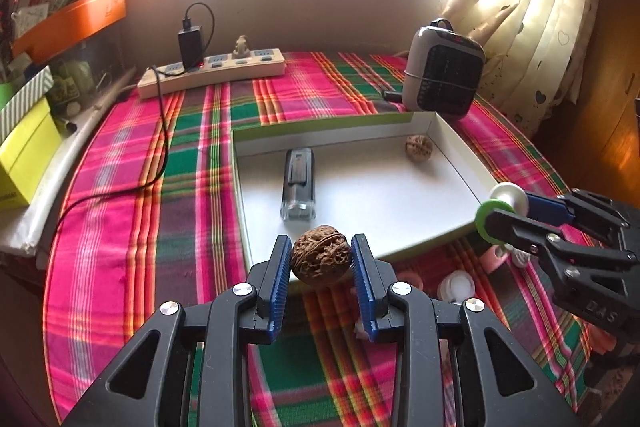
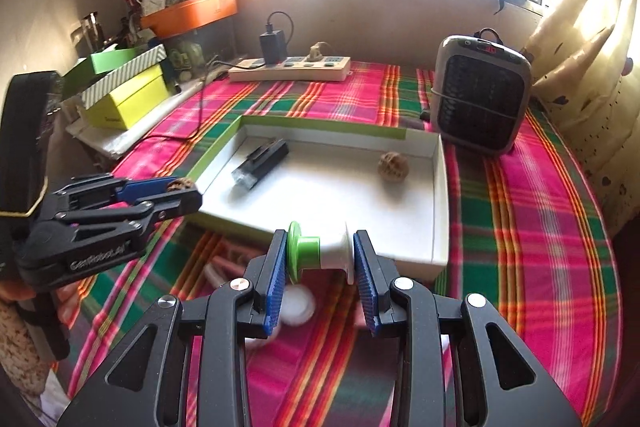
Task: Organize objects
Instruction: 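Carry the walnut with the left gripper into the box while the right gripper carries the spool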
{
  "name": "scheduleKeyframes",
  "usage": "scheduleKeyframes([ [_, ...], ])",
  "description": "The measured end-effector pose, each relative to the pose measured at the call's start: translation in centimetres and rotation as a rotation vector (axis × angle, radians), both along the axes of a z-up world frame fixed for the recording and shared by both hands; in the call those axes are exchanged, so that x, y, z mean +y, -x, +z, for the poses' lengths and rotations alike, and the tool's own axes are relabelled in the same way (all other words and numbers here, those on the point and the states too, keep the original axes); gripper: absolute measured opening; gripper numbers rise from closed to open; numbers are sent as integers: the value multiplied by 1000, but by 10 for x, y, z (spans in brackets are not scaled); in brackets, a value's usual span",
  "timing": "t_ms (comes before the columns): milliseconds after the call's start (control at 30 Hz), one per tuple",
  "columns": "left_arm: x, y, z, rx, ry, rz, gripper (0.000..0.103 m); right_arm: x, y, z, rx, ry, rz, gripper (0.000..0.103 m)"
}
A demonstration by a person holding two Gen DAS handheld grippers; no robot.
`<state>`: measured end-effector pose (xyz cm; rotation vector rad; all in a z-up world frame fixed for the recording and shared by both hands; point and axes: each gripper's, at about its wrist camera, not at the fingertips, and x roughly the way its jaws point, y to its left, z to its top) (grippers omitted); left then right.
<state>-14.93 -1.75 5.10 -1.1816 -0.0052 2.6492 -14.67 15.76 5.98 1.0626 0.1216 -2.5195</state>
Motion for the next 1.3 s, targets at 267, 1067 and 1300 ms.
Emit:
scheduleKeyframes([
  [267, 18, 30, 2, 1, -4, -37, 28, 6, 43, -8, -25, -34, -25, 34],
  [1067, 60, 104, -29, -67, 58, -82, 29, 7, 93, -39, -64, -111, -5, 34],
  [1300, 63, 112, -35, -72, 77, -88, 29, 5, 95, -41, -52, -137, 1, 34],
])
